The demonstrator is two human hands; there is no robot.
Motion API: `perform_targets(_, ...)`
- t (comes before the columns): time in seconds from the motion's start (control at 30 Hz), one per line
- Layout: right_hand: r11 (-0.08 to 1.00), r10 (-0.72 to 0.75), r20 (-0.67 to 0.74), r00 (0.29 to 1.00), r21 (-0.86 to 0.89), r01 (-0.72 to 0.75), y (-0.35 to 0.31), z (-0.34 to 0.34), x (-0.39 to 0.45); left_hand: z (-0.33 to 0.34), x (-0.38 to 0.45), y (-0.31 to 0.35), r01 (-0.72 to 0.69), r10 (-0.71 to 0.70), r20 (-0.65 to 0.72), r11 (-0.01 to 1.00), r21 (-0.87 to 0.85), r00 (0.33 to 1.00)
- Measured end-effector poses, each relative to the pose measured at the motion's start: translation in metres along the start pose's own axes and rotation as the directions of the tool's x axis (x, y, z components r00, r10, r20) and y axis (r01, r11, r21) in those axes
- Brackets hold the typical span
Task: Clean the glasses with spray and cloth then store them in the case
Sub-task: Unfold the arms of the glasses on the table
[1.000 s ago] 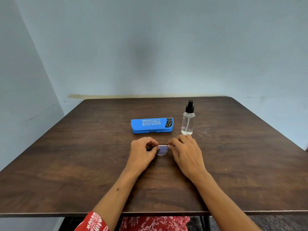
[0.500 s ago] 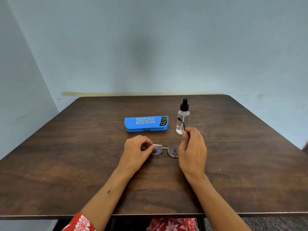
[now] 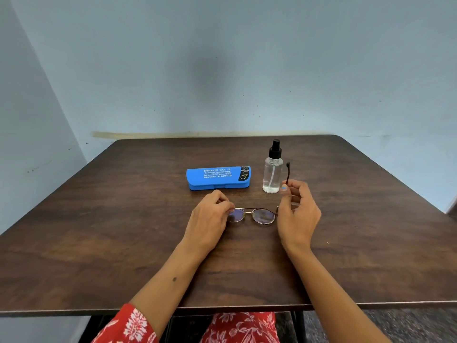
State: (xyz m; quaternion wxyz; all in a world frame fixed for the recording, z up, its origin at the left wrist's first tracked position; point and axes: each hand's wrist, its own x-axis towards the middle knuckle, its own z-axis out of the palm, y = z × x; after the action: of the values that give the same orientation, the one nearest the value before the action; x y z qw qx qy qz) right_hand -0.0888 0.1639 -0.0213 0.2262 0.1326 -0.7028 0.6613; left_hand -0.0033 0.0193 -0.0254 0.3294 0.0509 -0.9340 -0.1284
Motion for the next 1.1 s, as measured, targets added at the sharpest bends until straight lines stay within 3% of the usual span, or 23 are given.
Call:
perform_targets(0.2,0.986,0.104,-0.014,0.994,0.129,-0.102,-0.0013,-0.0042,0.0043,-0.0006,-0.0008,0.0018,-0.019,0.020,-0.008,0.997,0.072,1.000)
perform_targets(0.37,0.985,0.103,-0.035,0.994,0.139,-0.098,-0.0027,-0.0049,0.0051,0.0025,-0.0010,0.0055,0.023,-0.020,-0.041,0.998,0.056,0.999)
perform_targets(0.67,0.995,0.075,-0.097,0.992,0.074,-0.068,0.0012,-0.0050,0.0061,0.0036,-0.0020,0.0086,0.155,-0.162,-0.040,0.978,-0.142,0.986)
perform_targets(0.9,1.000,0.009,-0.107,0.994,-0.014,-0.011,0.0031,-0.0044,0.0052,-0.0003,-0.0010,0.0060,0.324,-0.370,-0.061,0.872,-0.366,0.927)
perform_targets(1.1,0.996,-0.021,-0.080,0.997,-0.084,0.014,0.0047,-0.0027,0.0048,0.0003,0.0000,0.0020,0.383,-0.430,-0.009,0.815,-0.435,0.903)
